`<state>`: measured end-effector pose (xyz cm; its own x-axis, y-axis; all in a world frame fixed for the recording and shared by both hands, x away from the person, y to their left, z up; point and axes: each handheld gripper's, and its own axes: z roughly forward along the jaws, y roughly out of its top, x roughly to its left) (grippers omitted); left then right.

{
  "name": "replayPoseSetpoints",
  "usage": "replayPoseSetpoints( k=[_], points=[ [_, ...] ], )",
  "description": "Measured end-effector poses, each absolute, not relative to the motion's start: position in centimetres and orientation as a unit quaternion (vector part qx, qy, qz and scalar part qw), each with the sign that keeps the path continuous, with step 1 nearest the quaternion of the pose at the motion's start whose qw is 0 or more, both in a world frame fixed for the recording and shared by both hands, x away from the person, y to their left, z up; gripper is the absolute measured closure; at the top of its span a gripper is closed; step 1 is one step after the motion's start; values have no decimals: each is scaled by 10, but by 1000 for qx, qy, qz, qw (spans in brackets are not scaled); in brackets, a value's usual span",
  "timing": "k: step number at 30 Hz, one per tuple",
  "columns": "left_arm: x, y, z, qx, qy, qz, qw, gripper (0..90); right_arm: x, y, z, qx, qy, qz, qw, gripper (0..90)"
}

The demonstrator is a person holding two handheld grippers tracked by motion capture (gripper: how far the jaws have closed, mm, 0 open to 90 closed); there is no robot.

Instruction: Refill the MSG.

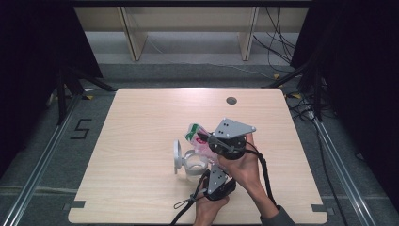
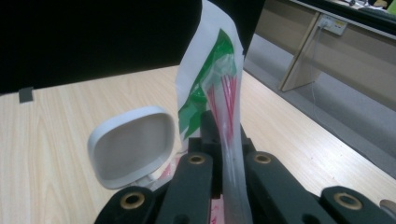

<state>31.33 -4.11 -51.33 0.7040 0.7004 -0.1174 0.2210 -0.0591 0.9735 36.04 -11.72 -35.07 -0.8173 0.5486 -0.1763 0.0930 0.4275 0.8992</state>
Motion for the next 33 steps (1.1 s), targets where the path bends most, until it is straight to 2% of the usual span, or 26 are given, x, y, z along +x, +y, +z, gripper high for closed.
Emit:
replayPoseSetpoints(
  k=[33],
  points=[
    [314,-42,-514,701,329,198,601,728,362,-107,-354,190,824,480,234,900]
  ],
)
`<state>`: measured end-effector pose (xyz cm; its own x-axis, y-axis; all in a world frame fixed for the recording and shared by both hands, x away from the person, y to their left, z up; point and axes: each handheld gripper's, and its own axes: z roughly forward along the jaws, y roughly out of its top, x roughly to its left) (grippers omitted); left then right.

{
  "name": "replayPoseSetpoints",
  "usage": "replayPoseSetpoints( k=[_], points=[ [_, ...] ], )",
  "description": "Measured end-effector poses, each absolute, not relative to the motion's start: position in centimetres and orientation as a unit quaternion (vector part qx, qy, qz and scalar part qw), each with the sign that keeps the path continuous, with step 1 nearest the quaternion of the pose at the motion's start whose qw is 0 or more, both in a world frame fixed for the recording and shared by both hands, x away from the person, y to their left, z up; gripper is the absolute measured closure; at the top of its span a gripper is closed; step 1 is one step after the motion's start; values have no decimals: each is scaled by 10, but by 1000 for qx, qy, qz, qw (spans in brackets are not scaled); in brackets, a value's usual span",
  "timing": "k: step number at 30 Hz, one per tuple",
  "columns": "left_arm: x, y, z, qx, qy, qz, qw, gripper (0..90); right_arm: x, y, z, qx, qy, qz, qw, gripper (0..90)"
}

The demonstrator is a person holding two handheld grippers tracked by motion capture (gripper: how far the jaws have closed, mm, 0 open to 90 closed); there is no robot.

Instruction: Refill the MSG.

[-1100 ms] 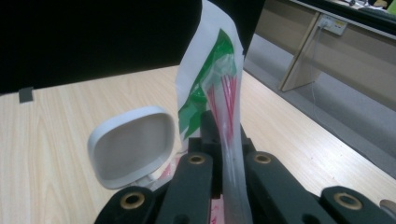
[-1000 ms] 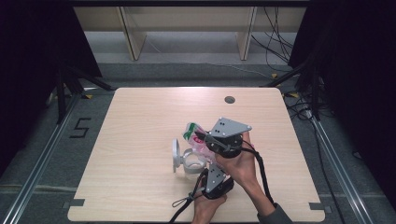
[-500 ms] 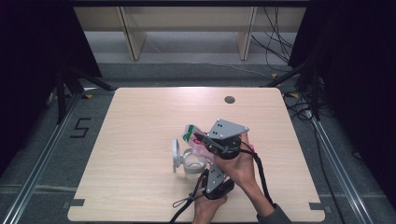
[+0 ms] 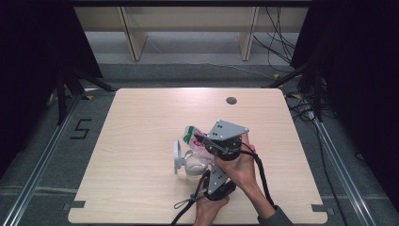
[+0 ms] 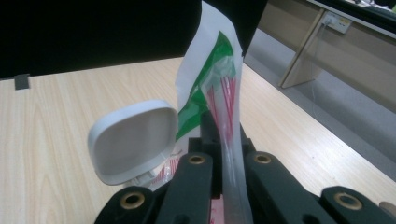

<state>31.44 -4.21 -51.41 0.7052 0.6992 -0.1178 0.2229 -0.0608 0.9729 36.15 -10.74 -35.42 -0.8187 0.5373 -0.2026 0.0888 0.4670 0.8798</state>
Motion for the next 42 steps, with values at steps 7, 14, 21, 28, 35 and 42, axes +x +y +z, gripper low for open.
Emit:
replayPoseSetpoints(
  k=[7,14,21,28,35,42],
  points=[
    [315,-43,-514,700,327,197,604,728,363,-105,-356,187,826,476,238,900],
    [313,-44,-515,698,325,198,607,728,362,-105,-355,191,826,475,237,900],
    [313,-45,-516,697,324,205,606,726,364,-105,-356,181,827,473,247,900],
    [312,-45,-515,697,328,203,604,728,363,-102,-357,186,828,470,242,900],
    [313,-44,-516,695,326,202,607,727,364,-102,-358,189,827,472,239,900],
    [312,-45,-516,694,325,201,610,727,363,-100,-358,187,829,469,241,900]
  ],
)
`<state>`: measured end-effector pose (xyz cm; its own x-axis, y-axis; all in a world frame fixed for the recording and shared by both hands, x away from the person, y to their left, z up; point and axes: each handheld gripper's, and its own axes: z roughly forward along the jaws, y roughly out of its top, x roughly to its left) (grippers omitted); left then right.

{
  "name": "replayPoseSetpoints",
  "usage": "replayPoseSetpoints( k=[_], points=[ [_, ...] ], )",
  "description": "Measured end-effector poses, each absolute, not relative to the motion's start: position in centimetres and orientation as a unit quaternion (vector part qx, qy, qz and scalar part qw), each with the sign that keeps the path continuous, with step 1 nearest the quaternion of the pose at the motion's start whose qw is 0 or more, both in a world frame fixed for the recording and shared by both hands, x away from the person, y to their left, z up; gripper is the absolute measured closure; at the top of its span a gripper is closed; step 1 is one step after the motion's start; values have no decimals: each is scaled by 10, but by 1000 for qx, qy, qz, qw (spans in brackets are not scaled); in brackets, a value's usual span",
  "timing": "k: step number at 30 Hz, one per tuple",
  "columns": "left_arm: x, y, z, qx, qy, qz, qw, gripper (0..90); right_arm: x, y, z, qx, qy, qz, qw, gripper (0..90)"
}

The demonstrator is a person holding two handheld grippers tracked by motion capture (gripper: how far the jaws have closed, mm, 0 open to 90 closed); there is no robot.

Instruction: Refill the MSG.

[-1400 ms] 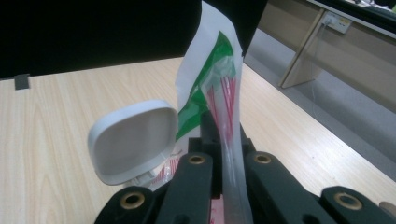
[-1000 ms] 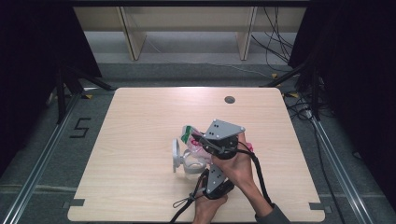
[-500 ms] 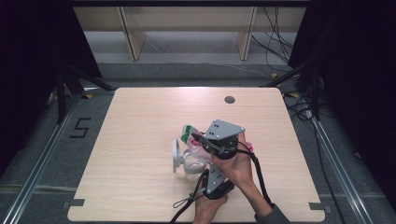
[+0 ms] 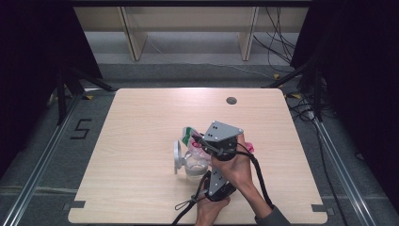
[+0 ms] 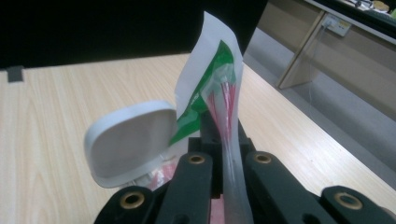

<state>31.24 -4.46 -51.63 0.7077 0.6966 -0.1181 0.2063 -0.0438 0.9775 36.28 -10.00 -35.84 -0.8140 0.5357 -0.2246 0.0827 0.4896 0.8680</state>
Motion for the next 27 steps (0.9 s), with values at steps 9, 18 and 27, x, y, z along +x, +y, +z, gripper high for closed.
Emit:
replayPoseSetpoints(
  k=[9,18,27],
  points=[
    [312,-44,-514,690,327,202,613,727,360,-99,-356,182,826,475,241,900],
    [311,-44,-514,688,326,204,615,727,358,-97,-355,177,828,471,247,900],
    [311,-44,-516,689,327,202,614,726,359,-94,-358,177,832,464,248,900]
  ],
)
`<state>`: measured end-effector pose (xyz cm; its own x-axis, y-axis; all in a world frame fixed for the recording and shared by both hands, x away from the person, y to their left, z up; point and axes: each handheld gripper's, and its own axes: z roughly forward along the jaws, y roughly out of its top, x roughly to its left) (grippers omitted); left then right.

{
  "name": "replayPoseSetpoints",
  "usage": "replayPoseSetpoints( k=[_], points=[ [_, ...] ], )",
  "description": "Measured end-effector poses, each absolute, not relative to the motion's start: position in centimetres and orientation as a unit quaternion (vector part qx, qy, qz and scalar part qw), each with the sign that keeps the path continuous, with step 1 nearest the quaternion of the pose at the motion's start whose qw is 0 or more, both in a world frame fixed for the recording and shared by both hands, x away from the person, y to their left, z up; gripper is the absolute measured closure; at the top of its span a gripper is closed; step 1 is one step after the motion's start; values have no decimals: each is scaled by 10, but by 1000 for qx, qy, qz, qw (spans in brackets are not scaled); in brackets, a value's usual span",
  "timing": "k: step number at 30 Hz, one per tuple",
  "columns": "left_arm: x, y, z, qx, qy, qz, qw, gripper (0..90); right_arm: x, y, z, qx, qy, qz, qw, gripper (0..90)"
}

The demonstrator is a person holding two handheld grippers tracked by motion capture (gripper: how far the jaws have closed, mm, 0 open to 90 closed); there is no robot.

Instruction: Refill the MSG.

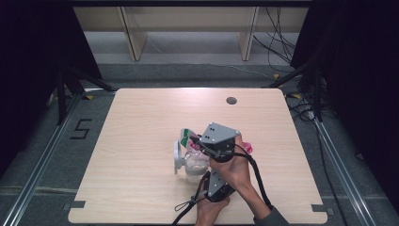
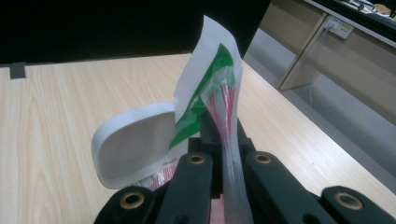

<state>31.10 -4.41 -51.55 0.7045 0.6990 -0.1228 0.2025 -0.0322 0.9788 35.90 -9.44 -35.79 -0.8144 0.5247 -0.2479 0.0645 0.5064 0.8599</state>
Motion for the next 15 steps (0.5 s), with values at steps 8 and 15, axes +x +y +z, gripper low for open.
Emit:
replayPoseSetpoints(
  k=[8,15],
  points=[
    [310,-45,-515,689,322,206,615,726,361,-94,-358,174,833,462,249,900],
    [312,-45,-514,688,323,204,617,726,360,-93,-356,178,833,460,250,900]
  ],
)
